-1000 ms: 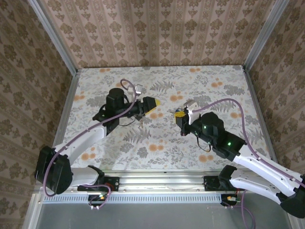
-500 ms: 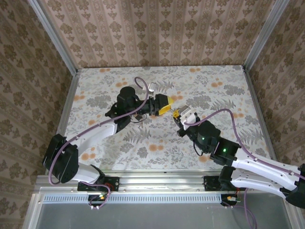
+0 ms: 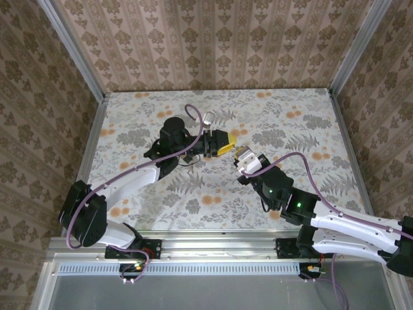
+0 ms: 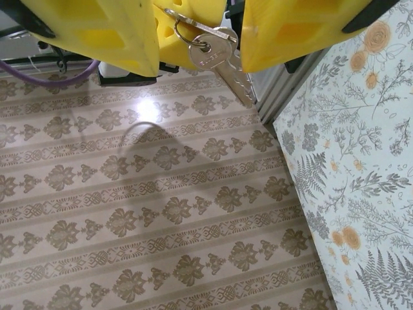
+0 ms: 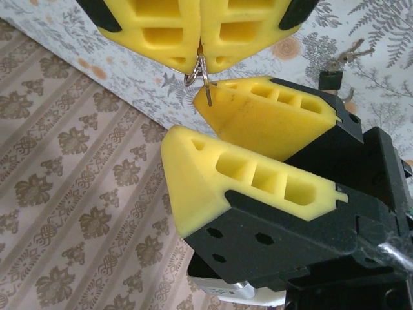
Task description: Unlock with the key
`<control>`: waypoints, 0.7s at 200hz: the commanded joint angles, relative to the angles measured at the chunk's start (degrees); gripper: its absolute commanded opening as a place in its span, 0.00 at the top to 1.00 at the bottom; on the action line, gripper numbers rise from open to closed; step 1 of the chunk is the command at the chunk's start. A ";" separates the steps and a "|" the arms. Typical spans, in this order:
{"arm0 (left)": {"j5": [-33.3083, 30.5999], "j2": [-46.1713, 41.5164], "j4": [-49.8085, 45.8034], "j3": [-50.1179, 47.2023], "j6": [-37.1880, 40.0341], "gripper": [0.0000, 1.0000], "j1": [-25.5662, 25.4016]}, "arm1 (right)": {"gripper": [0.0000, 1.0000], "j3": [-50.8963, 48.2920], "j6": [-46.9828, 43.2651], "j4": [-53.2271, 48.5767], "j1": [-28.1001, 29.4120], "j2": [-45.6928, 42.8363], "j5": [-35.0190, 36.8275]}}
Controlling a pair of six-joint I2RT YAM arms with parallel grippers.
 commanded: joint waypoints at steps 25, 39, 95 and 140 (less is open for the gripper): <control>1.86 0.88 1.84 2.19 0.18 0.66 0.09 | 1.00 -0.63 -4.75 3.67 1.34 0.65 4.50; 2.04 1.06 1.71 2.44 0.13 0.67 0.04 | 1.00 -0.57 -5.92 4.25 1.66 1.16 5.06; 2.83 1.07 1.35 3.06 0.13 0.76 -0.12 | 1.00 -0.04 -8.89 6.34 2.59 4.01 6.86; 2.66 0.88 0.30 2.40 0.58 0.90 0.45 | 1.00 -0.22 -8.64 6.13 2.69 3.95 7.41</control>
